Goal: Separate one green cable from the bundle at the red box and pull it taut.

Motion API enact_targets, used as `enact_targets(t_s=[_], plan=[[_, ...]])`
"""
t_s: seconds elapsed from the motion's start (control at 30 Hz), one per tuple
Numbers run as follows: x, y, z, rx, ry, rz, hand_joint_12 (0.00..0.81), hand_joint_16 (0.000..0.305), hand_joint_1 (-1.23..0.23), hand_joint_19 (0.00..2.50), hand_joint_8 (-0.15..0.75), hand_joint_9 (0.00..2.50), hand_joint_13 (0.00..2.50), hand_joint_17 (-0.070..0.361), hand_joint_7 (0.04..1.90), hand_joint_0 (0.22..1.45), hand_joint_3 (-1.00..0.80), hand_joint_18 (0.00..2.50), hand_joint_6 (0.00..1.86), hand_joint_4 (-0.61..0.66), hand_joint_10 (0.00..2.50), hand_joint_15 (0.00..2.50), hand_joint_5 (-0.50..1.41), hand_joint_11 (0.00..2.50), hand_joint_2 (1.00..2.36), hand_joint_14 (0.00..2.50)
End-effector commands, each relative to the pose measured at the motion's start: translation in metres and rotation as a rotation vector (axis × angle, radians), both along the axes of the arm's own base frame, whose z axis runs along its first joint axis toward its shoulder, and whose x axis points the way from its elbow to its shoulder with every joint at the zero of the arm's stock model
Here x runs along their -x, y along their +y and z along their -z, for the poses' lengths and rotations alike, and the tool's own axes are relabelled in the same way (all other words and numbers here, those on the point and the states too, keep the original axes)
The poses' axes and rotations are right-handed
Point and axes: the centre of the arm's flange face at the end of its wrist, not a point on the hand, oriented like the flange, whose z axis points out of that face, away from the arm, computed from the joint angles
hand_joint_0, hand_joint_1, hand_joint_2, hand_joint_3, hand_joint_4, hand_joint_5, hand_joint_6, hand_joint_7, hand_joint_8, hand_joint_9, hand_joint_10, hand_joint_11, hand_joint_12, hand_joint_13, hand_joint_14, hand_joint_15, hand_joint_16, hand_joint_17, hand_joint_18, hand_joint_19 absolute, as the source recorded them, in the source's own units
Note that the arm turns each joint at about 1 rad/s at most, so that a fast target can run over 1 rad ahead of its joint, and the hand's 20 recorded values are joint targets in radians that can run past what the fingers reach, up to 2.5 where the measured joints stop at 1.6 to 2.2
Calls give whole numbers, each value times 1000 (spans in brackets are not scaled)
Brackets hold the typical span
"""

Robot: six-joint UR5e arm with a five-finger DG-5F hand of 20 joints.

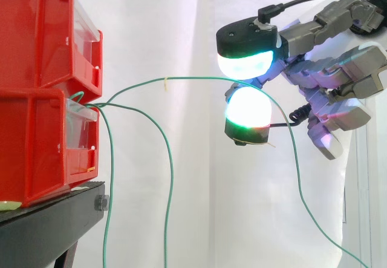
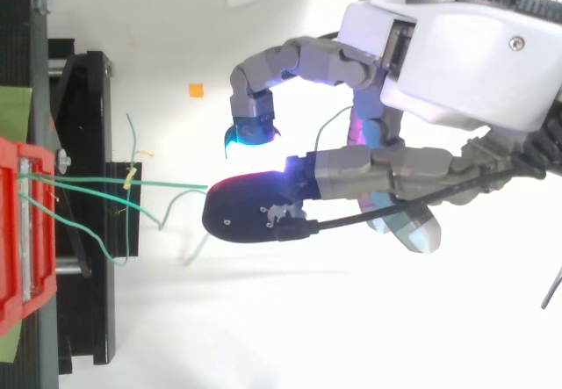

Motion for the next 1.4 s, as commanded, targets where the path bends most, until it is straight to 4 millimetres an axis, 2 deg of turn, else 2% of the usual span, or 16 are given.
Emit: enact_targets(t_s=[0.0,0.1,0.33,0.8,1.37], plan=[[0,0,2,1,3,1,397,58,-581,497,251,2126,1631,131,1193,573,-331,1217,613,90,24,646,118,640,1010,19],[0,0,3,1,4,1,386,53,-629,528,241,2104,1610,118,1122,621,-271,1159,637,86,24,680,110,658,1013,20],[0,0,3,1,3,3,385,49,-686,537,243,2092,1598,110,1175,658,-168,1139,616,91,22,673,113,690,1016,22],[-1,0,3,1,-5,4,381,44,-687,550,229,2072,1582,99,1198,669,-185,1115,605,100,23,675,112,710,1018,21],[-1,0,3,-79,-34,31,349,31,-793,593,187,1928,1478,70,1275,721,-246,1043,566,111,22,691,116,688,1014,20]])
